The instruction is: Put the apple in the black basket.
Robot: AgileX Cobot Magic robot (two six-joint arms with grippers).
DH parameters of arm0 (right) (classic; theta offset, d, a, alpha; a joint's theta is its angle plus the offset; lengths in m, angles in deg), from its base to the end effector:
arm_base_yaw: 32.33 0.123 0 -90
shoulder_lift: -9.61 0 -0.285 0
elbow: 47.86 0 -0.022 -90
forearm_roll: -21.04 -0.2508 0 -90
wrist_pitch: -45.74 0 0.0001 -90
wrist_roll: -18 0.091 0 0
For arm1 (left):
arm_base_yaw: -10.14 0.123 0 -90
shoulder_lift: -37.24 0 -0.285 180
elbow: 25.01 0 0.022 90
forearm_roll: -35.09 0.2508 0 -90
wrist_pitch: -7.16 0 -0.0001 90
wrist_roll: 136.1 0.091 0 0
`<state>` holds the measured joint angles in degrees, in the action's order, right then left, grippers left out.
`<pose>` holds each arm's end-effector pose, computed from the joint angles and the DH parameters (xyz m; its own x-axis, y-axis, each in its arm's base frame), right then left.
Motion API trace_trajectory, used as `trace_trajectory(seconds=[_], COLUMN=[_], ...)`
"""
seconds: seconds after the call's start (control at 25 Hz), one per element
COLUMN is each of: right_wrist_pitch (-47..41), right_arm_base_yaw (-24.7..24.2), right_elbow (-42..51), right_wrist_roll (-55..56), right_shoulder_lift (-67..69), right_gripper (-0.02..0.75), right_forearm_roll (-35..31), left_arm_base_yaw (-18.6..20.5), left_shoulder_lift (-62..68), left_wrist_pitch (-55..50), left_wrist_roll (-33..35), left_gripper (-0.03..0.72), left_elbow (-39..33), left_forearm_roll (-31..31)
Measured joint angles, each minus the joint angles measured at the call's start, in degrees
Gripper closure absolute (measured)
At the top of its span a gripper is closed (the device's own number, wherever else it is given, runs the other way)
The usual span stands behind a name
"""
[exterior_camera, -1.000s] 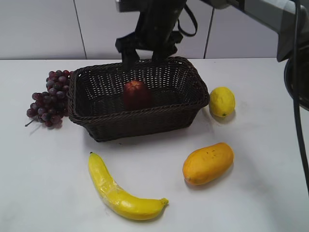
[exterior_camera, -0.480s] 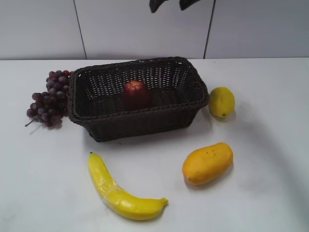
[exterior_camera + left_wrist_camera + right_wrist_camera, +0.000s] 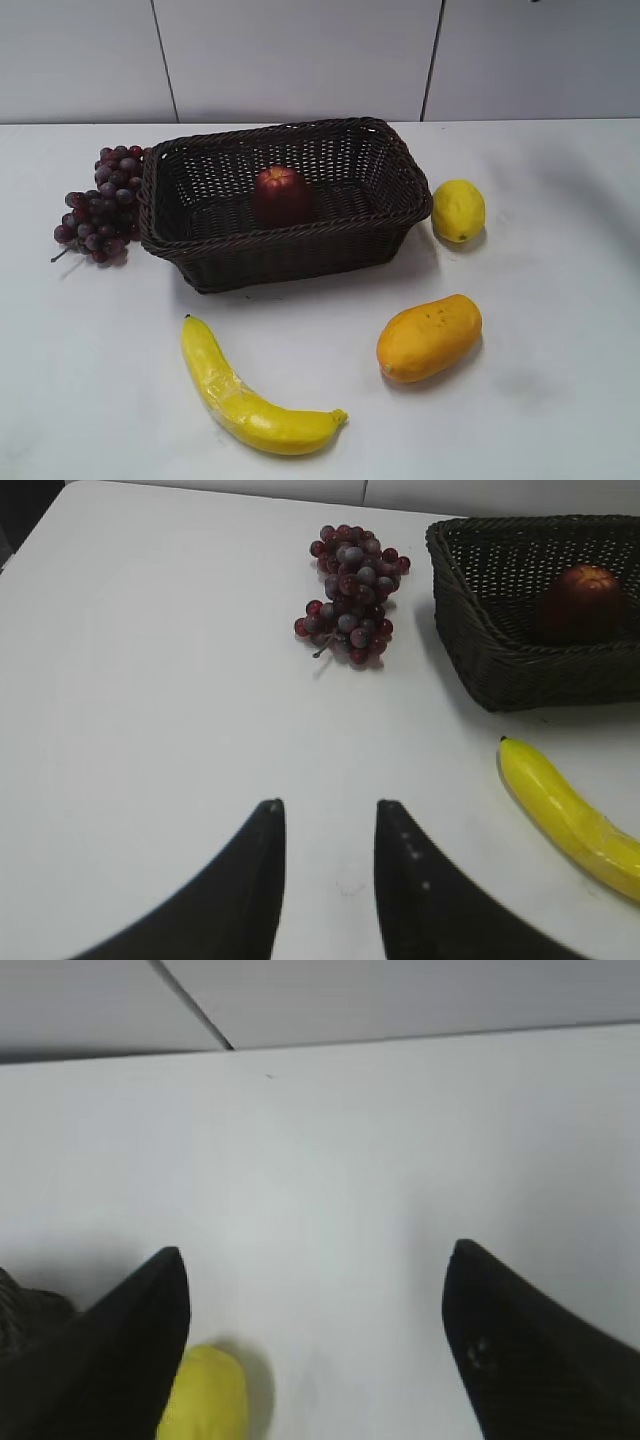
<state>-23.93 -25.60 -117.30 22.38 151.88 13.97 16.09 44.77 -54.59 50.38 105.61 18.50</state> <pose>0.5089 0.0706 0.3208 -0.8030 0.0245 -0.5955 -0.0913 0.9823 0.1636 -0.0040 -0.0234 0.2748 -0.4644 -0.0747 -0.8825 0.1088 0.9841 -0.1405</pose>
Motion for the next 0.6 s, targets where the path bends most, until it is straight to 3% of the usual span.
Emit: trace_trajectory(seconds=[0.32,0.6], right_wrist_pitch=[-0.05,-0.05], right_arm_base_yaw=[-6.95,-8.18], right_elbow=[14.63,23.98], right_wrist_roll=[-1.96,-3.12], right_shoulder_lift=[-5.63,-13.02], right_gripper=[0.144,0.145], right_forearm_roll=[2.27,7.71], left_arm_base_yaw=[0.00,0.00], left_shoulder_lift=[0.00,0.00], left_wrist_pitch=[0.00,0.00], left_wrist_roll=[0.00,0.00], left_gripper=[0.454,0.454], left_elbow=[0.00,0.00], left_forearm_roll=[0.00,0.00])
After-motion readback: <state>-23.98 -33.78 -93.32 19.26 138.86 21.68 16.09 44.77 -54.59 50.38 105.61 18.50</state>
